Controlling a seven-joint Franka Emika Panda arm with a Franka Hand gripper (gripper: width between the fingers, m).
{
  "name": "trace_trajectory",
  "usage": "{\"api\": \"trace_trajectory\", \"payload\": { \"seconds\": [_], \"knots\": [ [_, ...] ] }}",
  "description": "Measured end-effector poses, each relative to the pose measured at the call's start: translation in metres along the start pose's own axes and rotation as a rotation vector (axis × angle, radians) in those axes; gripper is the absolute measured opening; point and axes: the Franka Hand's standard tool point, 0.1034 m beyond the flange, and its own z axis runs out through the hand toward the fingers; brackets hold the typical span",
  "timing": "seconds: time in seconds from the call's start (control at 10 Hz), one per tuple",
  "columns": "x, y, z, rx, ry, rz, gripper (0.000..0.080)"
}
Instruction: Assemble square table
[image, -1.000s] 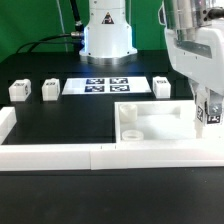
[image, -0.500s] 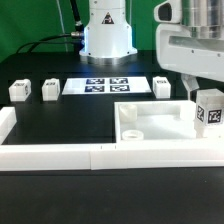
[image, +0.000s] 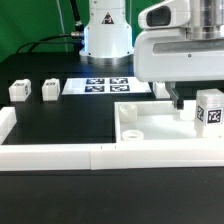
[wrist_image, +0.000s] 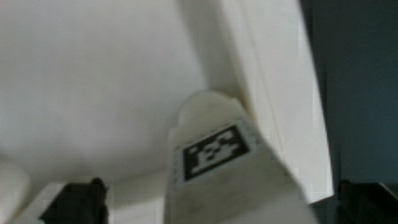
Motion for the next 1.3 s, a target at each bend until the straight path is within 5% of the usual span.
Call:
{"api": "trace_trajectory", "payload": {
  "seconds": [0.3, 0.6, 1.3],
  "knots": [
    [0.0040, -0.0024, -0.0009, -0.006, 0.040, -0.121, 0.0648],
    [0.0036, -0.0026, -0.0003, -0.001, 0.039, 0.010, 0.0289],
    [0.0044, 0.0013, -0.0021, 0.008, -0.004, 0.753, 0.0290]
  ]
}}
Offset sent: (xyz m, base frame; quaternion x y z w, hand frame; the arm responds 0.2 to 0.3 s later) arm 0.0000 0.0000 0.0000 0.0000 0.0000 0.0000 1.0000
